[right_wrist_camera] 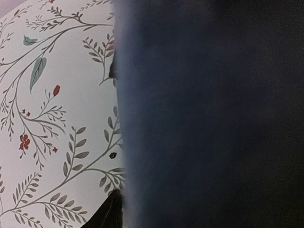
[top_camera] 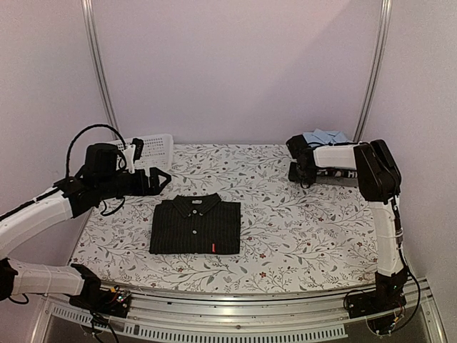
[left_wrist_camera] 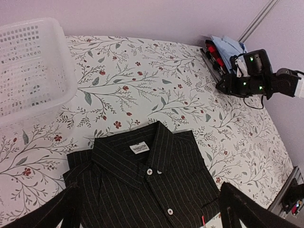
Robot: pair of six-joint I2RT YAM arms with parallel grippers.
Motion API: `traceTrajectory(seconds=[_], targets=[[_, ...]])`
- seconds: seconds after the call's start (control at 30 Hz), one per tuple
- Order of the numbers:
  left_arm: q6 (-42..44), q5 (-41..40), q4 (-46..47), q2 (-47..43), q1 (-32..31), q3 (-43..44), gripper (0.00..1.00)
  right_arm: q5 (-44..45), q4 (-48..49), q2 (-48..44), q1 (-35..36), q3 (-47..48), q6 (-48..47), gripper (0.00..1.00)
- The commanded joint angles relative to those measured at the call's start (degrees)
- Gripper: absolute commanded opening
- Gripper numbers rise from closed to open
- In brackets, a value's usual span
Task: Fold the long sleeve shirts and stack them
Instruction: Move the square-folded shirt to the center of the board.
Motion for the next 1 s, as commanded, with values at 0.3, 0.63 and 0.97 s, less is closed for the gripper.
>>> traceTrajectory(seconds=[0.3, 0.63, 0.97], targets=[[-2.23, -0.06, -4.29, 4.64, 0.59, 3.84, 1.00, -1.57, -0.93, 0.81, -2.16, -2.08, -0.37, 0.00], [-9.33, 3.91, 3.81, 3.30, 0.66, -1.80, 1.00, -7.77, 3.96, -12.68, 0.55, -20.31, 2.34, 0.00], [-12.64, 3.40, 8.59, -1.49, -0.08, -7.97, 1.00, -10.24, 9.89, -25.10, 11.27, -35.51, 9.85, 0.00]])
